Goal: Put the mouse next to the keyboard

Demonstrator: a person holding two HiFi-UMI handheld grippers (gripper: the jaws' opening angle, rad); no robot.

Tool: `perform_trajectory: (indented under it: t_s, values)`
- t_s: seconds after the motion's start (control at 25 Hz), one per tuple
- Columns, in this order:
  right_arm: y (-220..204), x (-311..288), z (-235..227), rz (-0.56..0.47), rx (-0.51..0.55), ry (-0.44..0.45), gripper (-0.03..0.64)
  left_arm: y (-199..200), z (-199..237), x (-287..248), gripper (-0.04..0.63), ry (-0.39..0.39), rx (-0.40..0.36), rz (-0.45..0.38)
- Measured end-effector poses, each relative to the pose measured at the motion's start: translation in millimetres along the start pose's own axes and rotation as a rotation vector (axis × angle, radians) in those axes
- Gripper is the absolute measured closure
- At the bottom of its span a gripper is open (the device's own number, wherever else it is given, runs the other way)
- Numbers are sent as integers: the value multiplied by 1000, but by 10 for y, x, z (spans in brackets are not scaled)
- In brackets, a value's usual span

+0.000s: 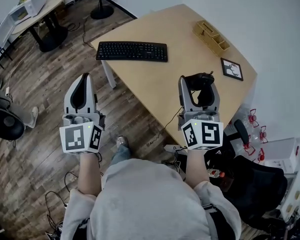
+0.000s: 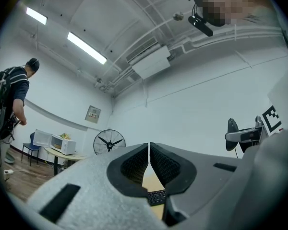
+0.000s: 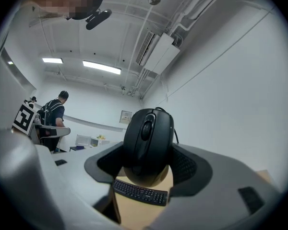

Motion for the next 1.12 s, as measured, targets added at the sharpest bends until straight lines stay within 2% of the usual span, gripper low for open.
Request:
perform_trajectory:
  t_s: [0.32,0.72,0.92,1.12]
  values:
    - [-92,-675,32,14,20,-89,364,-132,529,-649,577,-54,6,1]
    - [-277,-1267,16,56,65,-194,364,-343,1150,-1170,577,-100,15,12]
    - [-445,-1525,-59,109,60,-196,364,-532,1263,-1381,577,-100,45,34]
    - [-787,-1808,-255,207,27,-207,364,-674,1288,-1612,577,-102,50,59]
Point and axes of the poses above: the fingertips, and each gripper's own axes: x backward along the fingers, z to its left, y out of its top, the point moved 1 cm from there along x, backward along the fingers, and after that the axes turned 8 degrees about -y, right-handed, at the moved point
